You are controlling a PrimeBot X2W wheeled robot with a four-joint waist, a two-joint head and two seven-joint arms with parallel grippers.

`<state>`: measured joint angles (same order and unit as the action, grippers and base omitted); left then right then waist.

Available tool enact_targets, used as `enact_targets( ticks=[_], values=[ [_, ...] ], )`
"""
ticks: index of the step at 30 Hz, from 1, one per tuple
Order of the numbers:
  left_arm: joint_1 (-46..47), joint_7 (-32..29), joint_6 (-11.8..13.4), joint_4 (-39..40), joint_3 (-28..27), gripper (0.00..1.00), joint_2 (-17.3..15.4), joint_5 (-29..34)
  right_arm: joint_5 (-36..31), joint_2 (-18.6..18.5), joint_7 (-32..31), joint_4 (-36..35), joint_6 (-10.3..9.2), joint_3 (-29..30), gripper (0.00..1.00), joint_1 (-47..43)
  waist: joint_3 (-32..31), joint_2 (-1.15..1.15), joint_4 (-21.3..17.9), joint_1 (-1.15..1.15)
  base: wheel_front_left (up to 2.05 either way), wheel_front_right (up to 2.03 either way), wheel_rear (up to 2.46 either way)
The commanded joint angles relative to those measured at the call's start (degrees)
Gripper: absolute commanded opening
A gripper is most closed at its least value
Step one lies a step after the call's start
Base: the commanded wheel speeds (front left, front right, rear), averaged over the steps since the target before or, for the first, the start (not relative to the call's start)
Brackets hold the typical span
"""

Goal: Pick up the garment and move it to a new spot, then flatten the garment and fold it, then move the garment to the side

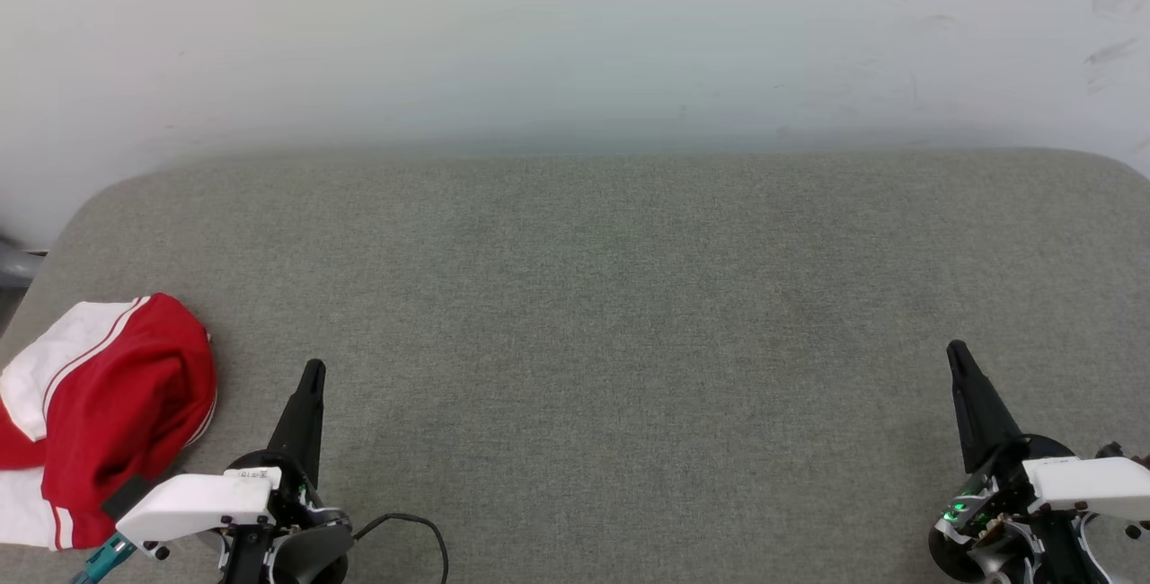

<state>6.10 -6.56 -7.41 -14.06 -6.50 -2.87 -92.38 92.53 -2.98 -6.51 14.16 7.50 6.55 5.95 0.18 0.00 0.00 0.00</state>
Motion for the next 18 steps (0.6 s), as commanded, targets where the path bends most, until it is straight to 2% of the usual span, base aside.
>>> enact_targets(
  ticks=[1,5,6,7,8,18],
  values=[
    [0.3,-0.1,-0.2,0.0,-0.1,0.00,0.1,-0.1,-0.3,0.1,0.0,0.1,-0.02,0.0,0.00,0.7,0.0,0.00,0.0,0.00,0.00,0.00,0.00],
    [0.3,-0.1,-0.2,0.0,-0.2,0.00,0.1,-0.1,-0.3,0.1,0.0,0.1,-0.02,0.0,0.00,0.7,0.0,0.00,0.0,0.00,0.00,0.00,0.00],
    [0.3,-0.1,-0.2,0.0,-0.2,1.00,0.1,-0.1,-0.3,0.1,0.0,0.1,-0.02,0.0,1.00,0.7,0.0,0.00,0.0,0.00,0.00,0.00,0.00],
    [0.0,0.0,0.0,-0.1,0.0,0.00,0.0,0.0,0.0,0.0,0.0,0.1,0.00,0.0,0.00,-0.1,0.0,0.00,0.0,0.00,0.00,0.00,0.00],
    [-0.3,0.1,0.0,-0.5,0.1,1.00,0.0,0.0,0.0,0.0,0.1,0.4,0.00,0.0,1.00,-0.4,0.0,0.00,0.0,0.00,0.00,0.00,0.00],
    [-0.8,2.5,0.0,1.9,2.2,1.00,0.1,-0.7,-0.3,0.1,2.6,-2.8,-0.01,-1.1,1.00,-2.1,0.1,0.00,-0.1,0.00,0.00,0.00,0.00]
  ],
)
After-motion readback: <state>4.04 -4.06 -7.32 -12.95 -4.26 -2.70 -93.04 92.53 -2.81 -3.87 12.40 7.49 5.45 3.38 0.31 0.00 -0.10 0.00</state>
